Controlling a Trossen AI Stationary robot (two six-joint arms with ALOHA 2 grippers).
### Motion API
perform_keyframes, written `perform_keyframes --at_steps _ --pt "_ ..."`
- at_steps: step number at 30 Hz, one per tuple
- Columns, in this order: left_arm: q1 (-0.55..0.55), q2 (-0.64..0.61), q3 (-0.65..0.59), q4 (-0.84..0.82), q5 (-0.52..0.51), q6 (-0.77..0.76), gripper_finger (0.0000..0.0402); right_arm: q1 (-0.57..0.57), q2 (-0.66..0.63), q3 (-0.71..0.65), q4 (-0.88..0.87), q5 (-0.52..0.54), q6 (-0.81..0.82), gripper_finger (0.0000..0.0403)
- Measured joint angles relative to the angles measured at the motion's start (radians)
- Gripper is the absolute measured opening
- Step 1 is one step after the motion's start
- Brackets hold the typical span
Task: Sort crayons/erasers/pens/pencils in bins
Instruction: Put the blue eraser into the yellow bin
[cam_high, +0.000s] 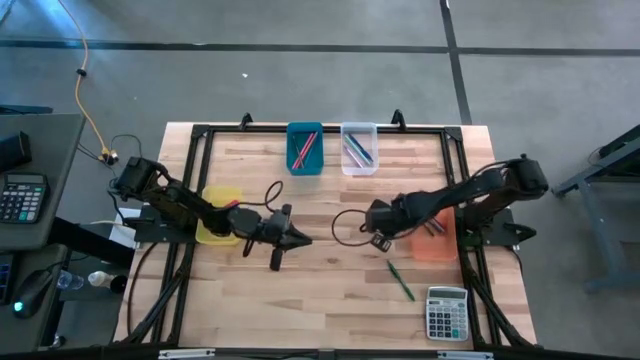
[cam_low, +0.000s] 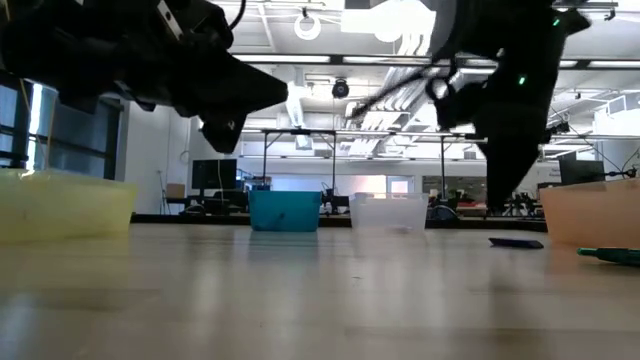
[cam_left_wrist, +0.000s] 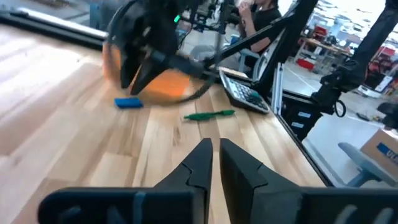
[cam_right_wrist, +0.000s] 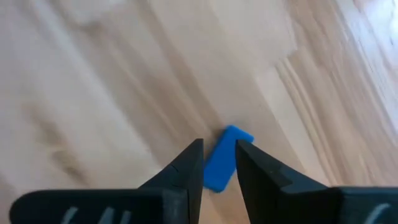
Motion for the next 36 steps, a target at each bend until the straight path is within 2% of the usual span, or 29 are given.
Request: perform_keyframes --at_steps 6,9,16,19,23,28,36 --pt "-0.004 0.021 0.001 -0.016 -0.003 -0.011 0.0050 0.115 -0.071 0.002 0.059 0.070 0.044 0.0083" --pt "-0.015 0.054 0.021 -0.013 -0.003 -0.011 0.0066 0.163 -0.079 0.002 0.056 0.103 0.117 0.0083" --pt "-0.029 0.159 0.100 -0.014 0.001 0.004 0.0091 0.188 -0.079 0.002 0.001 0.112 0.294 0.0084" --pt "-0.029 0.190 0.124 -0.014 0.019 -0.001 0.0095 0.188 -0.079 0.002 -0.058 0.115 0.340 0.0101" --pt "-0.029 0.206 0.129 -0.017 0.035 0.000 0.0093 0.188 -0.079 0.002 -0.133 0.122 0.399 0.0144" --pt "-0.029 0.206 0.129 -0.015 0.035 -0.001 0.0092 0.185 -0.073 0.002 -0.130 0.136 0.428 0.0189" --pt "-0.048 0.205 0.129 -0.022 0.032 0.008 0.0090 0.157 -0.016 0.003 -0.115 0.128 0.450 0.0199"
